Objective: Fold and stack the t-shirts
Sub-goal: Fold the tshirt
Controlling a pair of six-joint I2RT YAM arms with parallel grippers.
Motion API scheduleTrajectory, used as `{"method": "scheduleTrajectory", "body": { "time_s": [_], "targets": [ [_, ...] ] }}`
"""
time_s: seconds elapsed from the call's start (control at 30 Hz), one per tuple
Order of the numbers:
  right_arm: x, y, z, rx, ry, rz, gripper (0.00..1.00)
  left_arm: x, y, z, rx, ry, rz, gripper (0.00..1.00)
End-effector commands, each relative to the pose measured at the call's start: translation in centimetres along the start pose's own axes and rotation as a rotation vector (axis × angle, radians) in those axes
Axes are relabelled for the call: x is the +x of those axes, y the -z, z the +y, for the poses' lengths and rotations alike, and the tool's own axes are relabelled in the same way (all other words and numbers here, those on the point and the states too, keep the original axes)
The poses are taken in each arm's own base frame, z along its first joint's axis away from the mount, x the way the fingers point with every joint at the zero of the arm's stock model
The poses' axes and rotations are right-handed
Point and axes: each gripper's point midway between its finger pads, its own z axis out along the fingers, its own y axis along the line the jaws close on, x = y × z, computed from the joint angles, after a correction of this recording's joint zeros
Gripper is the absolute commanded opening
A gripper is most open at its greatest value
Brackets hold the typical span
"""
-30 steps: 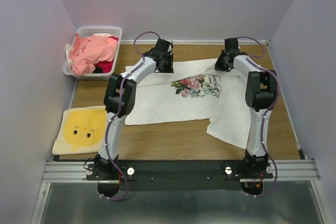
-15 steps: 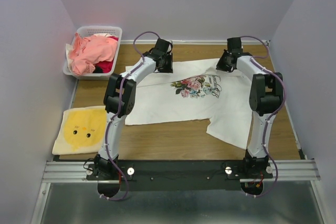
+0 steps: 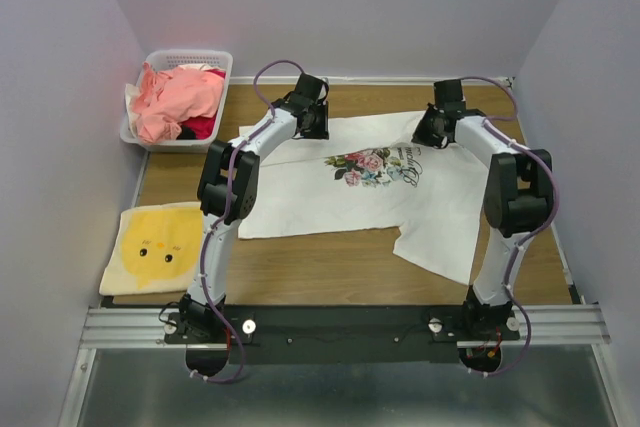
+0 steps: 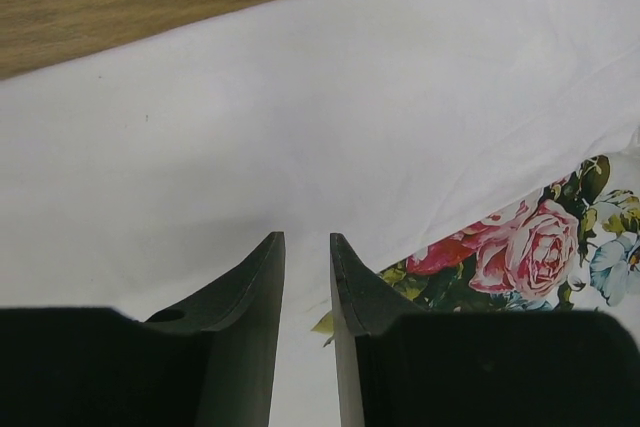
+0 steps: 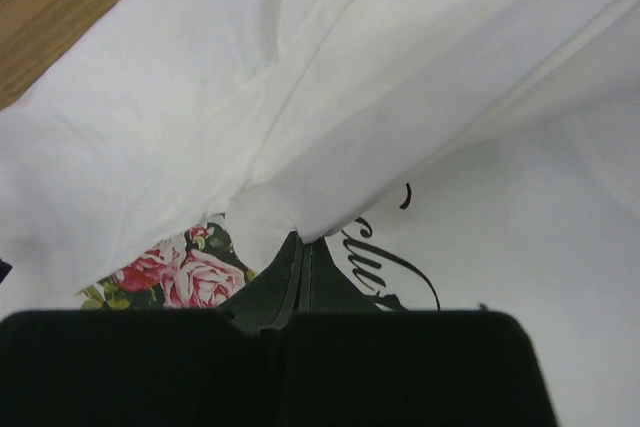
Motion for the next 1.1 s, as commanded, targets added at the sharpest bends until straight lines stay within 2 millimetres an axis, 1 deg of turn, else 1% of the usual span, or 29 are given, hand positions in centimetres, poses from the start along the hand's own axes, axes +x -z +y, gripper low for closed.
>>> {"method": "scheduleTrajectory", "body": {
  "time_s": [0.0,0.03,0.07,0.1,0.17,0.23,0.27,0.3,0.33,0.37,0.4,0.43,0.47,0.5,0.63,0.67,0.7,0.73,0.77,0.8,0.83,0.87,0.9,0.93,0.97,1.0,1.03,1.07],
  "targets": [
    [1.7,2.9,0.1,-0.018,-0.029,0.007,0.01,-0.1,-0.4,1.1,-0.033,-0.004,-0.011,0.33],
    [2.0,3.5,0.2,-0.026,-0.034,0.007,0.01,-0.2,-0.5,1.1,-0.036,-0.003,-0.013,0.33],
    [2.5,3.7,0.0,-0.024,-0.038,0.017,0.01,-0.4,-0.5,1.0,-0.035,-0.005,-0.017,0.33],
    [3.8,3.6,-0.6,-0.009,-0.041,0.041,0.01,-0.3,-0.7,1.1,-0.036,-0.004,-0.013,0.33],
    [4.8,3.8,-0.9,-0.004,-0.044,0.060,0.01,-0.7,-0.8,1.1,-0.036,-0.007,-0.019,0.33],
    [6.6,3.6,-1.8,0.015,-0.052,0.101,0.01,-0.7,-0.9,1.1,-0.037,-0.008,-0.019,0.33],
    [7.2,3.7,-2.0,0.019,-0.059,0.118,0.05,-0.8,-0.9,1.1,-0.037,-0.011,-0.022,0.33],
    [7.6,3.8,-1.9,0.016,-0.059,0.128,0.22,-0.7,-1.1,1.2,-0.040,-0.011,-0.019,0.33],
    [8.3,3.9,-2.1,0.024,-0.060,0.139,0.30,-0.8,-1.0,1.2,-0.042,-0.011,-0.021,0.33],
    [8.4,4.1,-2.2,0.030,-0.066,0.143,0.37,-1.0,-1.0,1.3,-0.046,-0.015,-0.028,0.33],
    [8.3,4.5,-2.1,0.033,-0.062,0.131,0.52,-1.0,-1.0,1.3,-0.050,-0.017,-0.026,0.33],
    [8.2,4.7,-2.2,0.038,-0.061,0.123,0.55,-1.1,-0.9,1.4,-0.054,-0.019,-0.029,0.33],
    [8.1,5.0,-2.2,0.049,-0.058,0.120,0.57,-1.3,-0.9,1.5,-0.065,-0.021,-0.036,0.33],
    [7.6,5.3,-2.1,0.049,-0.054,0.102,0.58,-1.4,-0.9,1.7,-0.073,-0.021,-0.035,0.33],
    [5.0,6.3,-2.7,0.113,-0.034,0.004,0.59,-1.8,-0.4,2.0,-0.092,-0.020,-0.049,0.33],
    [4.7,6.5,-3.0,0.135,-0.031,-0.004,0.59,-1.9,-0.2,2.5,-0.122,-0.019,-0.057,0.33],
    [3.7,6.6,-3.3,0.163,-0.028,-0.034,0.59,-2.2,0.4,2.5,-0.128,-0.020,-0.067,0.33],
    [3.4,6.7,-3.4,0.177,-0.026,-0.045,0.59,-2.3,0.7,2.6,-0.136,-0.020,-0.072,0.33],
    [3.3,6.9,-3.8,0.203,-0.027,-0.043,0.58,-1.7,0.9,3.2,-0.166,-0.019,-0.065,0.33],
    [3.0,7.0,-4.4,0.240,-0.024,-0.060,0.58,-2.2,1.9,3.2,-0.176,-0.017,-0.081,0.33],
    [2.9,7.3,-4.8,0.265,-0.023,-0.069,0.58,-2.0,2.2,3.6,-0.194,-0.014,-0.083,0.33],
    [3.0,7.7,-5.5,0.296,-0.028,-0.073,0.58,-0.8,2.4,4.6,-0.233,-0.009,-0.064,0.33],
    [2.8,8.1,-6.3,0.338,-0.022,-0.094,0.58,-1.3,3.8,4.5,-0.237,-0.007,-0.088,0.33],
    [3.2,8.4,-7.1,0.365,-0.016,-0.092,0.58,-1.1,4.5,4.7,-0.244,-0.006,-0.094,0.33],
    [3.6,8.7,-7.8,0.388,-0.005,-0.088,0.58,1.0,4.6,5.7,-0.268,-0.003,-0.060,0.33],
    [3.5,9.2,-8.2,0.407,0.003,-0.098,0.58,0.2,6.4,5.3,-0.259,0.009,-0.100,0.33],
    [3.7,9.5,-8.5,0.418,0.012,-0.092,0.58,0.6,7.1,5.6,-0.265,0.020,-0.102,0.33],
    [4.6,9.8,-9.3,0.445,0.020,-0.064,0.58,2.5,7.4,6.4,-0.284,0.028,-0.068,0.33]
  ]
}}
